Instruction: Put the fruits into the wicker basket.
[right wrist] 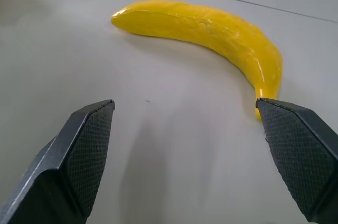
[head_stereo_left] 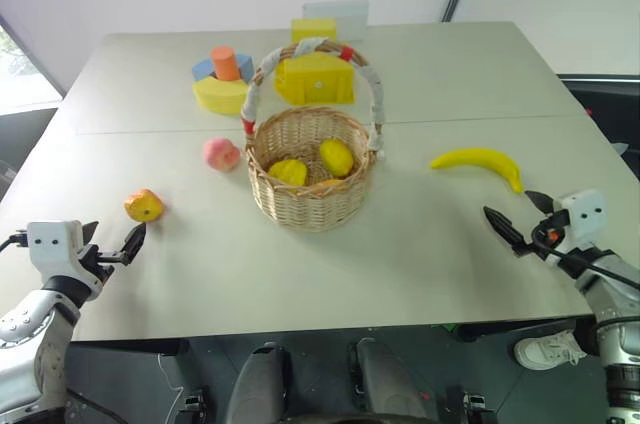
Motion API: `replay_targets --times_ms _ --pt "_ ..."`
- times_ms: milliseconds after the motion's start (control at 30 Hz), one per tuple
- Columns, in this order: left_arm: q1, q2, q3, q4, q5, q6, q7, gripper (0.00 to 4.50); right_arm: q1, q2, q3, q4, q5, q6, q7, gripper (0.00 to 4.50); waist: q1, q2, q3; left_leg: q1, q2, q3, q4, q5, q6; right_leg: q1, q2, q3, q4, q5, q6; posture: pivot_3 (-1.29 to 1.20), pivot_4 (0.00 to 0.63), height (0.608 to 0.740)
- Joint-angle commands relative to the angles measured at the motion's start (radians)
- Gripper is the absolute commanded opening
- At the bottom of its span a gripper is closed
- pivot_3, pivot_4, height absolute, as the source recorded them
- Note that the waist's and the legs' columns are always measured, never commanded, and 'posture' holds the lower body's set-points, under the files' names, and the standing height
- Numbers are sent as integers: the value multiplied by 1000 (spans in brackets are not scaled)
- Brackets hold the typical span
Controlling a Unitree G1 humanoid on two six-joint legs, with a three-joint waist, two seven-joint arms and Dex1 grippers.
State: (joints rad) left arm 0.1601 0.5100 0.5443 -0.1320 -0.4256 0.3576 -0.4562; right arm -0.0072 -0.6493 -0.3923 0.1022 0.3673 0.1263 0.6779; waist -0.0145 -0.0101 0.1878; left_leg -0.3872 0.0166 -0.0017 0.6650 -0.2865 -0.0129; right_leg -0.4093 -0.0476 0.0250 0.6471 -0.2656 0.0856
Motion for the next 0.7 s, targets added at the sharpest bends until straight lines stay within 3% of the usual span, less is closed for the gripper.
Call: replay_targets --times_ms 33,433,700 --pt "1 7 16 -23 -11 -16 -3 4500 -16 -2 -9 -35 8 -2 -4 4469 0 0 0 0 0 0 0 0 0 0 0 0 0 0 0 0 150 740" --pt "-13 8 21 -45 -50 9 5 4500 -52 -13 -5 -113 31 40 -2 4469 0 0 0 0 0 0 0 0 0 0 0 0 0 0 0 0 150 740" --pt "-75 41 15 -121 -107 86 25 4500 -98 -55 24 -378 188 236 60 4469 1 0 0 0 0 -1 0 0 0 0 0 0 0 0 0 0 150 740"
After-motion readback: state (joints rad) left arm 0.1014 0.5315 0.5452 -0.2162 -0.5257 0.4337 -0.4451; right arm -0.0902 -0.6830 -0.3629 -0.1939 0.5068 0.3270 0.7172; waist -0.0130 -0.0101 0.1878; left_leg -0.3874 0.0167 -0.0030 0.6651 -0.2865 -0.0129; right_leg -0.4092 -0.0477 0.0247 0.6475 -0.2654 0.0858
